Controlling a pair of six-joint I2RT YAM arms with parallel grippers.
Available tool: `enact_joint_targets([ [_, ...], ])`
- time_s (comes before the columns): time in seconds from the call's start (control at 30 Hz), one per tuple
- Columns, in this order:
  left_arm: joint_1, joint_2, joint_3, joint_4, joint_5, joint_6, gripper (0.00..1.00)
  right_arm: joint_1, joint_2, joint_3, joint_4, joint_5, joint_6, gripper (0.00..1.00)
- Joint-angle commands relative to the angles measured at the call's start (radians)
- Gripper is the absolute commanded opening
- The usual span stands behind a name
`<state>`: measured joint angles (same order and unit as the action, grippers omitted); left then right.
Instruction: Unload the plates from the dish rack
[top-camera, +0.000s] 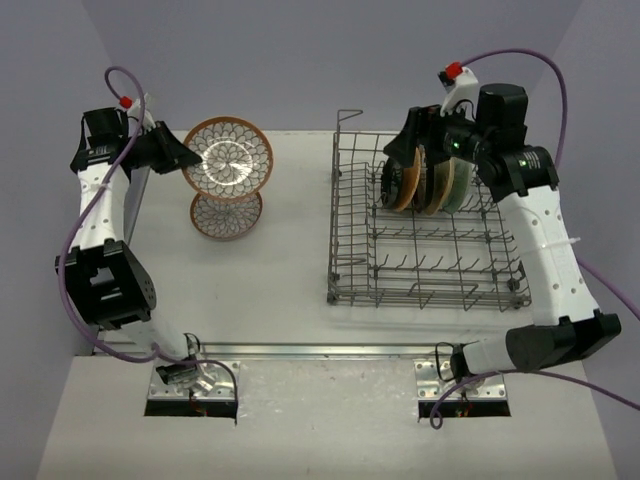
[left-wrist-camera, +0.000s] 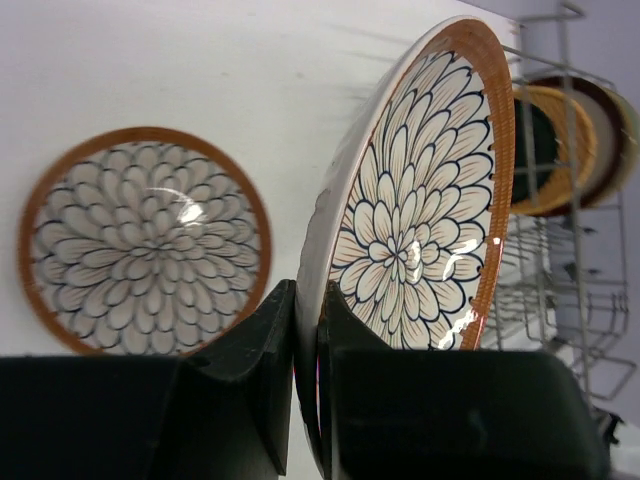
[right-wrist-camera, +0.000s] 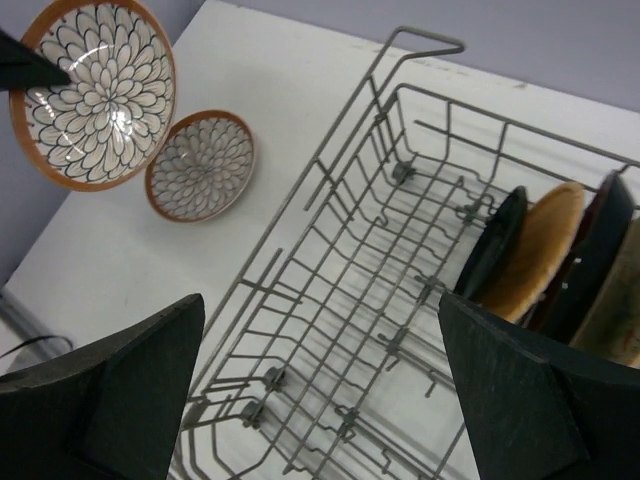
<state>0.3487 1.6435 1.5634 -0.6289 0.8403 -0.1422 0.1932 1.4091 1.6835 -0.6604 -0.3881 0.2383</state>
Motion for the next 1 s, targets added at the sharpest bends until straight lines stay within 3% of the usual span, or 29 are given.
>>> enact_joint_targets([
  [0.0,0.041,0.083,0.101,-0.014,-0.132,-0.004,0.00,-0.068,-0.097,-0.085,-0.012,0.067,-0.043,0.99],
  [0.13,0.042,0.154,0.085,0.015,-0.208,0.005,0.00,-0.122,-0.142,-0.129,-0.026,0.092,-0.056,0.99],
  [0.37,0.042,0.258,0.060,0.082,-0.208,-0.011,0.00,-0.144,-0.156,-0.137,-0.066,0.057,-0.060,0.99],
  [0.77,0.042,0.291,-0.074,0.145,-0.209,0.026,0.00,-0.146,-0.142,-0.104,-0.090,0.035,-0.071,0.99],
  [0.87,0.042,0.288,-0.102,0.162,-0.202,0.029,0.05,-0.146,-0.139,-0.105,-0.090,0.034,-0.071,0.99],
  [0.97,0.042,0.287,-0.114,0.168,-0.201,0.045,0.18,-0.146,-0.139,-0.111,-0.091,0.039,-0.074,0.99],
])
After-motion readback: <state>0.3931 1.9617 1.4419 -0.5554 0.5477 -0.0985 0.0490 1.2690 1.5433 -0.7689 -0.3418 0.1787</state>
